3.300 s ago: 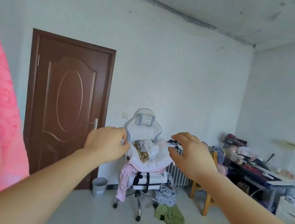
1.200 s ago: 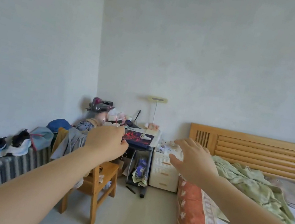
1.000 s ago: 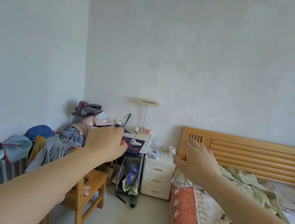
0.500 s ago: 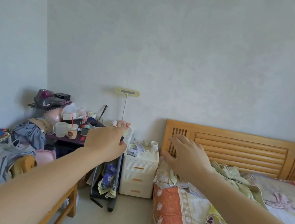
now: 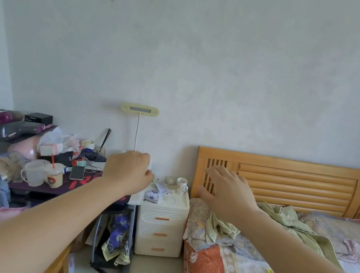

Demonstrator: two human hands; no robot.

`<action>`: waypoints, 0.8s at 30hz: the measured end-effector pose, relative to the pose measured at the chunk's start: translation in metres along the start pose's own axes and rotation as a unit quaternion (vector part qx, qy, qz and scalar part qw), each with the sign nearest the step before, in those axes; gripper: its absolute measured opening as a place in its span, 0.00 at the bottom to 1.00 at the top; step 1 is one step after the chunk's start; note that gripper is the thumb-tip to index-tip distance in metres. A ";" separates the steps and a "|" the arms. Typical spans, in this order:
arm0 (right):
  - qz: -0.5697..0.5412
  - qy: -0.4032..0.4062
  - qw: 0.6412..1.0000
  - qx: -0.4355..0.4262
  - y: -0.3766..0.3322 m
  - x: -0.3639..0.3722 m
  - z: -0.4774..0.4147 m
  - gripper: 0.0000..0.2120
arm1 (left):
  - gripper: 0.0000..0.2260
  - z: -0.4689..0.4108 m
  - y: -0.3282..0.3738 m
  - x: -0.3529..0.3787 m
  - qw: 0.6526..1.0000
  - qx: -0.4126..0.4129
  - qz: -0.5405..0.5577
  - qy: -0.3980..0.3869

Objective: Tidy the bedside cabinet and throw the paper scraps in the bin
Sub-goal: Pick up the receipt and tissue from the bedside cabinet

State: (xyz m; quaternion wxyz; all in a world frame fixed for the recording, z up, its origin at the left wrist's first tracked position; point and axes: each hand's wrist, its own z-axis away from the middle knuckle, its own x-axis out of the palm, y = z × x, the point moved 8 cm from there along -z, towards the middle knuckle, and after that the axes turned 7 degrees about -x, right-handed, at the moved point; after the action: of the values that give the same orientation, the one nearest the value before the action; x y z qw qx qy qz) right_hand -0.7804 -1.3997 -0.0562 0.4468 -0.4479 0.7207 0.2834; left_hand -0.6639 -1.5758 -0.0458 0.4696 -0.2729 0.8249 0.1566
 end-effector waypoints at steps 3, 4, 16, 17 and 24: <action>0.001 -0.012 1.000 0.007 0.027 0.029 -0.034 0.25 | 0.13 -0.036 0.005 0.037 1.000 0.008 0.002 -0.009; -0.001 -0.017 1.000 0.008 0.036 0.039 -0.046 0.25 | 0.13 -0.049 0.007 0.049 1.000 0.010 0.003 -0.011; -0.002 -0.052 0.998 -0.031 0.165 0.146 -0.215 0.26 | 0.12 -0.240 0.022 0.186 0.999 -0.040 -0.001 -0.032; -0.004 -0.057 0.998 -0.031 0.175 0.155 -0.228 0.27 | 0.11 -0.253 0.023 0.196 0.998 -0.044 0.001 -0.035; -0.012 -0.090 0.996 -0.024 0.227 0.230 -0.306 0.26 | 0.09 -0.327 0.024 0.276 0.997 -0.043 0.018 -0.058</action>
State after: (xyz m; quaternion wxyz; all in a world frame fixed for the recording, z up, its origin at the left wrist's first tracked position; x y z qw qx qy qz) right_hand -1.1495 -1.6383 -0.1262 0.5027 -0.4396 0.6649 0.3346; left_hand -1.0164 -1.8088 -0.1165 0.5013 -0.2682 0.7938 0.2161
